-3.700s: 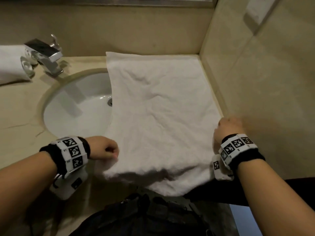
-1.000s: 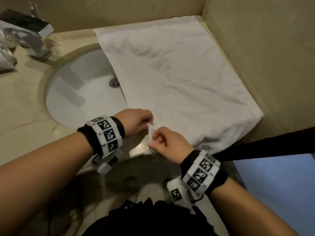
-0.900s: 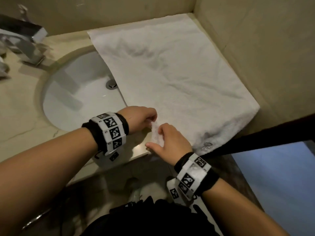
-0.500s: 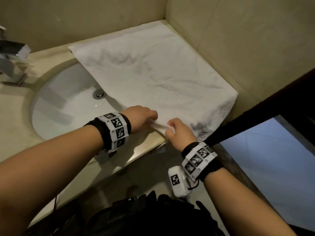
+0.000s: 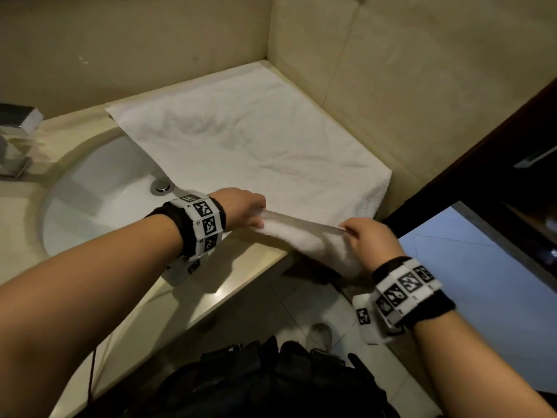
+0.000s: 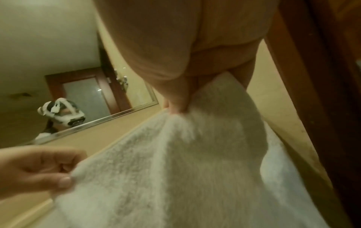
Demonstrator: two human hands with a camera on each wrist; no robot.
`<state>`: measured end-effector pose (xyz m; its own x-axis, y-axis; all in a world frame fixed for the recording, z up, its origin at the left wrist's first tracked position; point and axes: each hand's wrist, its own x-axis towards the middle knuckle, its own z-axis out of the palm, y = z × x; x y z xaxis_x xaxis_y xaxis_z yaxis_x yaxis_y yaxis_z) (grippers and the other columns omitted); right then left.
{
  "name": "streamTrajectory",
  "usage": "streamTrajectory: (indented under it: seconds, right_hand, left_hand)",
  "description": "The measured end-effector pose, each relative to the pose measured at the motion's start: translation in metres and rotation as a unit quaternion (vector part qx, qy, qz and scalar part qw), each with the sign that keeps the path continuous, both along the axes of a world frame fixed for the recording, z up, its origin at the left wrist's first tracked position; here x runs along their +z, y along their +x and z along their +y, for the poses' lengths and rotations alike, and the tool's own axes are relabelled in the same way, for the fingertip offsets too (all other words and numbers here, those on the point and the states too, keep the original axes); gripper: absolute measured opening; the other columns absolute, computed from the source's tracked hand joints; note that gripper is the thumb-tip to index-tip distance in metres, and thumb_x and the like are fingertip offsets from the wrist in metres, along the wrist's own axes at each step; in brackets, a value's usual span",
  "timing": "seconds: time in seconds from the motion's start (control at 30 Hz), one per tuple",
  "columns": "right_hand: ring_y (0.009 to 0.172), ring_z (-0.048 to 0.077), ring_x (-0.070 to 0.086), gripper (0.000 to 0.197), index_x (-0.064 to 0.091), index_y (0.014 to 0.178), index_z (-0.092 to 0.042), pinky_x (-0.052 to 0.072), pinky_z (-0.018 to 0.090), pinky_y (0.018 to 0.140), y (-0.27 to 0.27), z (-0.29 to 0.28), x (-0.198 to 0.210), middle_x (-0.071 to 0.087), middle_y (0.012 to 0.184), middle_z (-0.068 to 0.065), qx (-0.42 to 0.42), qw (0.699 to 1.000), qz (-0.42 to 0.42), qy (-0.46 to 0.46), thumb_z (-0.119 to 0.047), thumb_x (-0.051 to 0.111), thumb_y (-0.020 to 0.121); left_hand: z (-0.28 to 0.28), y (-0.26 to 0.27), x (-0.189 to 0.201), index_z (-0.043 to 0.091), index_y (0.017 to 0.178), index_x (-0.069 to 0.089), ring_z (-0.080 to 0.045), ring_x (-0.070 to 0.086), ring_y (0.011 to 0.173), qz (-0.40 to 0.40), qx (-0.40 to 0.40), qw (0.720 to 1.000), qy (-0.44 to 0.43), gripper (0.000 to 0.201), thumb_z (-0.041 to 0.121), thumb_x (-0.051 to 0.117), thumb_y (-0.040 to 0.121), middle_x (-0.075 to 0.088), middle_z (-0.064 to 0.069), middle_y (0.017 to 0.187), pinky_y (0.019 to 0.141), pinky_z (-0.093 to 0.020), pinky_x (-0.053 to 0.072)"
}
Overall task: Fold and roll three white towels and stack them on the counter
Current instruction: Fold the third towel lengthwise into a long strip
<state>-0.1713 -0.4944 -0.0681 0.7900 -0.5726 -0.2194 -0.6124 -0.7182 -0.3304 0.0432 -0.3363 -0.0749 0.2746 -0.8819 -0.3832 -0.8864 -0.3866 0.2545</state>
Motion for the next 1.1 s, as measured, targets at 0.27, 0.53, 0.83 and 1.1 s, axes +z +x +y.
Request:
streamTrajectory:
  seconds: [0.27,0.53,0.83,1.1]
  right_hand:
    - [0.080,0.021,0.057,0.023,0.055,0.091,-0.016,0.038,0.032,0.066,-0.024,-0.013,0.018,0.059,0.083,0.001,0.007,0.996,-0.045,0.078,-0.039,0.049,0.090]
    - [0.073,0.014,0.053,0.007,0.058,0.082,-0.016,0.036,0.014,0.058,-0.053,-0.032,0.008,0.056,0.074,-0.005,-0.057,0.987,-0.025,0.147,-0.020,0.058,0.088]
    - [0.080,0.023,0.053,0.013,0.053,0.090,-0.019,0.040,0.030,0.073,-0.069,-0.081,0.001,0.058,0.084,0.004,-0.272,0.940,-0.191,0.082,-0.015,0.064,0.083]
    - [0.072,0.028,0.050,0.008,0.051,0.097,-0.015,0.034,0.029,0.063,-0.038,-0.157,0.001,0.056,0.080,0.009,-0.322,0.929,-0.167,-0.077,-0.019,0.048,0.092]
  left_hand:
    - [-0.004,0.011,0.001,0.012,0.108,0.056,-0.028,0.056,0.100,-0.039,-0.006,0.999,0.008,0.026,0.030,0.047,0.092,0.060,-0.011,0.111,0.080,-0.031,0.040]
    - [-0.010,0.028,0.008,0.009,0.115,0.057,-0.031,0.052,0.107,-0.036,0.024,0.999,-0.005,0.029,0.022,0.040,0.096,0.054,-0.014,0.116,0.090,-0.034,0.040]
    - [-0.097,0.041,0.044,0.010,0.114,0.058,-0.034,0.051,0.107,-0.054,-0.001,0.994,-0.099,0.027,0.022,0.042,0.095,0.054,-0.015,0.115,0.089,-0.036,0.039]
    - [-0.219,0.067,0.044,0.010,0.116,0.057,-0.037,0.050,0.108,-0.071,-0.003,0.991,-0.116,0.028,0.018,0.039,0.095,0.052,-0.017,0.118,0.090,-0.040,0.042]
